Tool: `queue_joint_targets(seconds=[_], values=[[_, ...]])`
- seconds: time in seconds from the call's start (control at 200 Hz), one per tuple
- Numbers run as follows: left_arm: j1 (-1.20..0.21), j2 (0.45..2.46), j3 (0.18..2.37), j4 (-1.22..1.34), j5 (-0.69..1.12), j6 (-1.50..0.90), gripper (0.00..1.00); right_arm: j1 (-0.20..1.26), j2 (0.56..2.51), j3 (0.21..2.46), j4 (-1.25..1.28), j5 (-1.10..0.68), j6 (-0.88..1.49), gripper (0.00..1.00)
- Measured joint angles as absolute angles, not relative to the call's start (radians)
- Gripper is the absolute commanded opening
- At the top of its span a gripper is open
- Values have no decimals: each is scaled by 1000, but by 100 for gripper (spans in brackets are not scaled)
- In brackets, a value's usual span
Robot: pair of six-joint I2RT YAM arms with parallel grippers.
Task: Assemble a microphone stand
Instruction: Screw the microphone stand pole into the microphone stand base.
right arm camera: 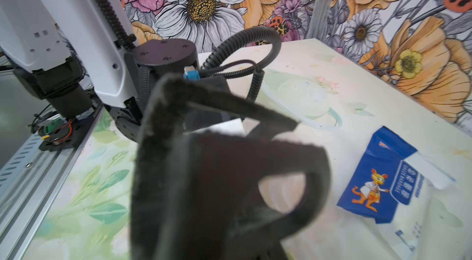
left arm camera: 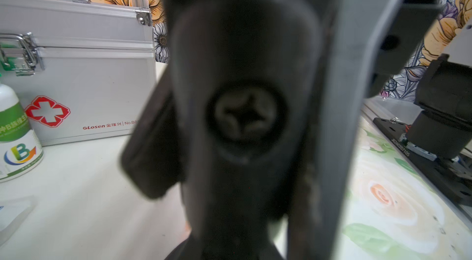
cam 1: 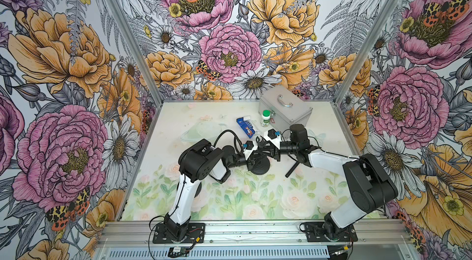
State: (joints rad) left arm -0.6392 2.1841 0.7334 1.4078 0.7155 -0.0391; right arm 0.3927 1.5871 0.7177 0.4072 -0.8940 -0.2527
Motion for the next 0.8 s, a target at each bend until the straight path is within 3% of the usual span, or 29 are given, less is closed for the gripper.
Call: queue_joint_targets(seconds=[0.1, 0.245, 0.39, 0.55, 0.615, 0.68, 0.801], values=[[-638, 2185, 735, 1408, 712, -39, 19, 490, 1539, 564, 685, -594, -71, 0], [-629, 2186, 735, 1411, 707, -46, 19, 738, 1583, 455, 981, 23, 67, 0], [-623, 2186, 735, 1411, 700, -46, 18, 851, 1661, 462, 1099, 320, 102, 0], [-626, 2186, 735, 1414, 701, -42, 19, 861, 1645, 461, 1084, 339, 72, 28], [-630, 2186, 735, 1419, 705, -43, 19, 842, 1613, 449, 1051, 282, 31, 30], [-636, 2186, 735, 1415, 705, -47, 19, 786, 1568, 433, 1002, 144, -15, 38], [-639, 2186, 735, 1413, 705, -50, 18, 630, 1525, 430, 934, -240, -45, 41]])
